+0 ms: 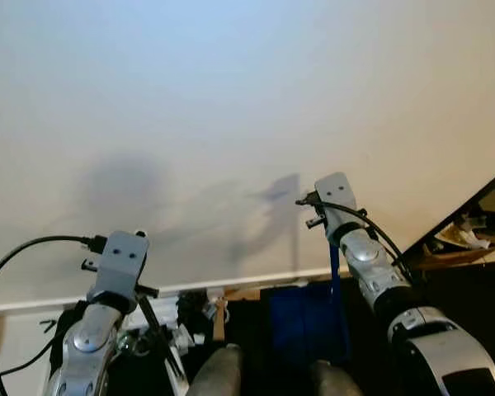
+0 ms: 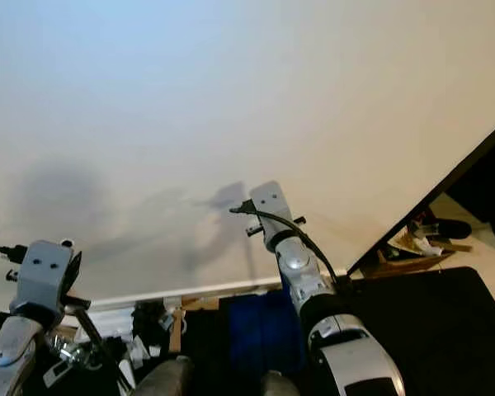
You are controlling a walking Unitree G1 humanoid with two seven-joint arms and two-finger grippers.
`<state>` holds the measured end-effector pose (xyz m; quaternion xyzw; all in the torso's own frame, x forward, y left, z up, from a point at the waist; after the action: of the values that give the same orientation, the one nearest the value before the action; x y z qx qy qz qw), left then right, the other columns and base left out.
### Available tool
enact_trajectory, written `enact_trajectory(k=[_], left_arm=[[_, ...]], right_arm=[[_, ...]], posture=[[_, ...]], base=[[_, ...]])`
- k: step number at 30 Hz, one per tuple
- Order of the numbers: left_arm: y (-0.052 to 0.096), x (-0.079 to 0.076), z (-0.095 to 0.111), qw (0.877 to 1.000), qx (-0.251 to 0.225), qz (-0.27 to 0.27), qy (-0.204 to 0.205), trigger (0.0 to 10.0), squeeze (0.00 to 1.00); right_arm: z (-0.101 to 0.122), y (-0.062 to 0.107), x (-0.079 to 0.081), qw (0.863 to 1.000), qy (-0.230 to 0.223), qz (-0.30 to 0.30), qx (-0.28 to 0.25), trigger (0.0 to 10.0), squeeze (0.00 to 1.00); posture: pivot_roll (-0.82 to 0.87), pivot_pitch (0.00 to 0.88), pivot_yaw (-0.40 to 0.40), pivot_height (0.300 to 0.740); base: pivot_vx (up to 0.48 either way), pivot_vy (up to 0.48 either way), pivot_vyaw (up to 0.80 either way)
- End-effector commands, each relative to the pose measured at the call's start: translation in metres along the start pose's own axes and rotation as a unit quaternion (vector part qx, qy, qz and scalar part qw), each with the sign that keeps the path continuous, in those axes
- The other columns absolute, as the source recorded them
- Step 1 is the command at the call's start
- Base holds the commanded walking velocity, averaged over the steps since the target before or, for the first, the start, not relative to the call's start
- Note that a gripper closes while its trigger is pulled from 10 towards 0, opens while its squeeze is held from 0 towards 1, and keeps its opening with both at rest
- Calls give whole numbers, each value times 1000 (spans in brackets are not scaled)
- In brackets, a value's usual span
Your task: Sweep floor
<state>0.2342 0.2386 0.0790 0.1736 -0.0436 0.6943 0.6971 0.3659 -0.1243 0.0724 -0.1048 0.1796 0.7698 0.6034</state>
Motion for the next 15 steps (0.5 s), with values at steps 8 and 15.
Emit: enact_trajectory(k=[8, 15], left_arm=[[-1, -4, -2, 1000, 1, 0, 2, 10000, 0], [0, -1, -3, 1000, 2, 1, -1, 10000, 0]], right_arm=[[-9, 5, -11, 1000, 9, -13, 12, 10000, 0], [19, 4, -17, 999, -16, -7, -41, 10000, 0]], posture=[[247, 111, -36, 740], [246, 107, -38, 740]], base=[[0, 0, 0], [0, 0, 0]])
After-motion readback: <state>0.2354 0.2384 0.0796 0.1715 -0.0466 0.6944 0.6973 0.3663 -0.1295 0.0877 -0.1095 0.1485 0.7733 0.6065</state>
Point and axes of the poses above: a point about 5 cm out from each wrist's last joint towards the gripper, its own y axis pointing back from the gripper into the wrist, its own z axis along the axis of the wrist's last joint, x = y × z, the point moved 2 cm from there along -y, pointing out of the wrist towards the gripper, and after that the axes turned 4 degrees about y, right-handed, at the moved point
